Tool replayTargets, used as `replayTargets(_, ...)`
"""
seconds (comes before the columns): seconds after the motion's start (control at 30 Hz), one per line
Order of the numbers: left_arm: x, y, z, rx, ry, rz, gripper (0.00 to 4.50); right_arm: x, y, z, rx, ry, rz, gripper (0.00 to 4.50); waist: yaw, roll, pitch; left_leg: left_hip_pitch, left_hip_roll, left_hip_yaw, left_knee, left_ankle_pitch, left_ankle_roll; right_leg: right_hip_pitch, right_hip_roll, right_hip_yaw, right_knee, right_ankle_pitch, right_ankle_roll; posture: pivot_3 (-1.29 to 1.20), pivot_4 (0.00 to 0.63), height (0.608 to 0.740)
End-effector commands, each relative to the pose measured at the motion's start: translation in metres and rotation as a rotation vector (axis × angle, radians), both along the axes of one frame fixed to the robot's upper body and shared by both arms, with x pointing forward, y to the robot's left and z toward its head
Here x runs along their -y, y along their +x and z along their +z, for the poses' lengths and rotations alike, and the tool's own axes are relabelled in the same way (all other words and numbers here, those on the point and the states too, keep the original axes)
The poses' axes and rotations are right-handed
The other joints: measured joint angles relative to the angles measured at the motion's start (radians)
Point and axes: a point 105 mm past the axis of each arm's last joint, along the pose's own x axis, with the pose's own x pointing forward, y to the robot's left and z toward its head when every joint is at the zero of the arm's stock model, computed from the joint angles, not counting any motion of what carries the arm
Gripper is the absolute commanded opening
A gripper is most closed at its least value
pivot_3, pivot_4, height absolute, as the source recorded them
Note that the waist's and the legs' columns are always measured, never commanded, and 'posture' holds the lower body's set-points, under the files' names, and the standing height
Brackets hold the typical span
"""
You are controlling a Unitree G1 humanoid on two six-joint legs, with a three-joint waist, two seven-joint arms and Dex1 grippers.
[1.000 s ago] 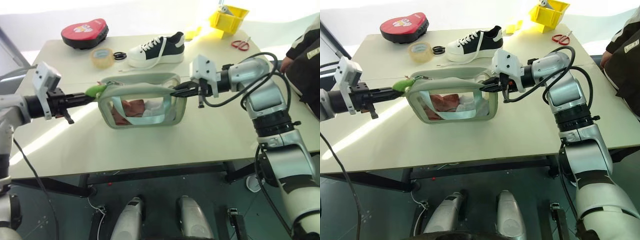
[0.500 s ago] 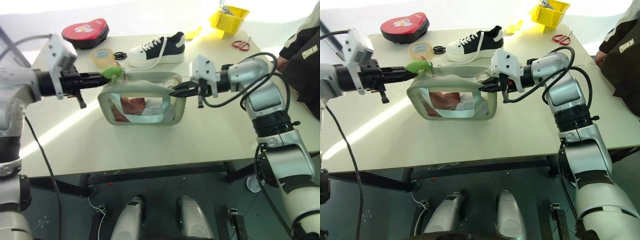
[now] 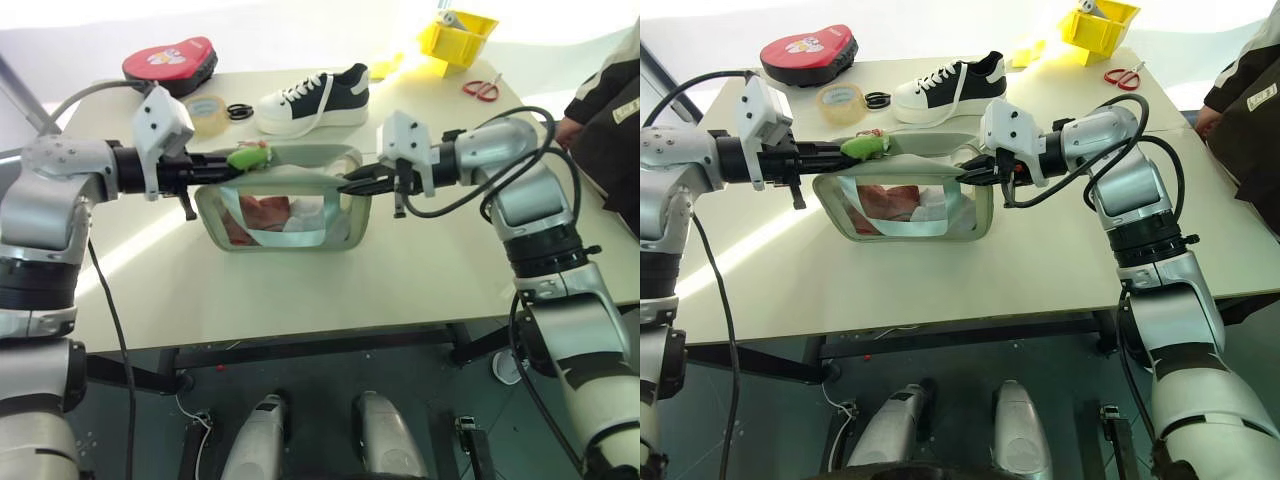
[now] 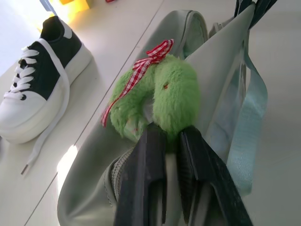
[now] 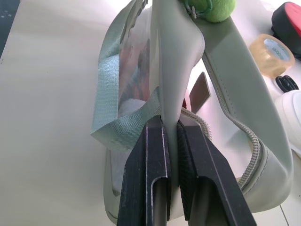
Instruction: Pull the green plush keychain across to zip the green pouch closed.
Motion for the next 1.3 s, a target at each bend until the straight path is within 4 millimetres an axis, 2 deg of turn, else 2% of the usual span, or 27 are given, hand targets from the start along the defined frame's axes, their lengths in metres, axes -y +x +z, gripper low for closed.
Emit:
replayTargets(0.03, -0.004, -0.002, 0.018, 0.038, -0.022, 0.007, 2.42, 0.003, -0.004, 0.019, 0.068, 0.031, 0.006, 0.0, 0.0, 0.0, 0.0, 0.0, 0.0, 0.0, 0.0, 0.0, 0.0, 0.0, 0.0, 0.0, 0.0, 0.0, 0.0, 0.0, 0.15, 0.74)
replayTargets(0.07, -0.005, -0.002, 0.023, 0.042, -0.038, 0.017, 2.8, 0.004, -0.004, 0.019, 0.068, 0.03, 0.004, 0.0, 0.0, 0.0, 0.0, 0.0, 0.0, 0.0, 0.0, 0.0, 0.0, 0.0, 0.0, 0.0, 0.0, 0.0, 0.0, 0.0, 0.15, 0.74)
replayTargets(0.1, -0.007, -0.002, 0.028, 0.047, -0.048, 0.025, 3.43, 0.005, -0.003, 0.019, 0.068, 0.03, 0.002, 0.0, 0.0, 0.0, 0.0, 0.0, 0.0, 0.0, 0.0, 0.0, 0.0, 0.0, 0.0, 0.0, 0.0, 0.0, 0.0, 0.0, 0.15, 0.74)
replayTargets(0.13, -0.009, -0.004, 0.033, 0.05, -0.048, 0.025, 3.83, 0.006, -0.003, 0.018, 0.067, 0.029, 0.0, 0.0, 0.0, 0.0, 0.0, 0.0, 0.0, 0.0, 0.0, 0.0, 0.0, 0.0, 0.0, 0.0, 0.0, 0.0, 0.0, 0.0, 0.15, 0.74)
replayTargets(0.3, -0.027, -0.013, 0.043, 0.029, -0.03, 0.051, 3.83, 0.008, -0.001, 0.017, 0.069, 0.029, -0.005, 0.0, -0.003, 0.0, 0.0, 0.0, 0.0, 0.0, 0.0, 0.0, 0.0, 0.0, 0.0, 0.0, 0.0, 0.0, 0.0, 0.0, 0.15, 0.74)
replayTargets(0.4, -0.032, -0.021, 0.031, -0.024, -0.009, 0.05, 3.83, 0.009, -0.001, 0.017, 0.071, 0.03, -0.006, 0.0, -0.002, 0.0, 0.0, 0.0, 0.0, 0.0, 0.0, 0.0, 0.0, -0.001, 0.0, 0.0, 0.001, 0.0, 0.0, 0.0, 0.15, 0.74)
replayTargets(0.53, -0.036, -0.027, 0.005, -0.094, 0.012, 0.074, 3.83, 0.007, -0.001, 0.017, 0.07, 0.029, 0.001, 0.0, -0.001, 0.0, 0.0, 0.0, 0.0, 0.0, 0.0, 0.0, 0.0, 0.0, 0.0, 0.0, 0.001, 0.0, 0.0, 0.0, 0.15, 0.74)
replayTargets(0.6, -0.036, -0.029, 0.001, -0.101, 0.018, 0.075, 3.83, 0.007, -0.002, 0.017, 0.07, 0.027, 0.003, 0.0, -0.001, 0.0, 0.0, 0.0, 0.0, 0.0, 0.0, 0.0, 0.0, 0.0, 0.0, 0.0, 0.001, 0.0, 0.0, 0.0, 0.15, 0.74)
replayTargets(0.73, -0.042, -0.029, -0.022, -0.129, 0.082, 0.113, 3.83, 0.005, -0.001, 0.019, 0.07, 0.025, 0.005, 0.0, -0.001, 0.0, 0.0, 0.0, 0.0, 0.0, 0.0, 0.0, 0.0, 0.0, 0.0, 0.0, 0.001, 0.0, 0.0, 0.0, 0.15, 0.74)
replayTargets(0.87, -0.043, -0.024, -0.021, -0.12, 0.04, 0.139, 3.83, 0.003, -0.002, 0.02, 0.069, 0.023, 0.014, 0.0, 0.0, 0.0, 0.0, 0.0, 0.0, 0.0, 0.0, 0.0, 0.0, -0.001, 0.0, 0.0, 0.001, 0.0, 0.0, 0.0, 0.15, 0.74)
replayTargets(0.97, -0.045, -0.024, -0.023, -0.125, 0.045, 0.145, 3.03, 0.003, -0.003, 0.019, 0.068, 0.022, 0.016, 0.0, 0.0, 0.0, 0.0, 0.0, 0.0, 0.0, 0.0, 0.0, 0.0, 0.0, 0.0, 0.0, 0.001, 0.0, 0.0, 0.0, 0.15, 0.74)
replayTargets(1.17, -0.045, -0.025, -0.028, -0.134, 0.04, 0.141, 0.05, 0.002, -0.004, 0.02, 0.066, 0.026, 0.021, 0.0, -0.001, 0.0, 0.0, 0.0, 0.0, 0.0, 0.0, 0.0, 0.0, -0.001, 0.0, 0.0, 0.001, 0.0, 0.0, 0.0, 0.15, 0.74)
replayTargets(1.3, -0.043, -0.024, -0.025, -0.134, 0.01, 0.133, 0.05, 0.001, -0.005, 0.02, 0.062, 0.032, 0.024, 0.0, -0.001, 0.0, 0.0, 0.0, 0.0, 0.0, 0.0, 0.0, 0.0, -0.001, 0.0, 0.0, 0.001, 0.0, 0.0, 0.0, 0.15, 0.74)
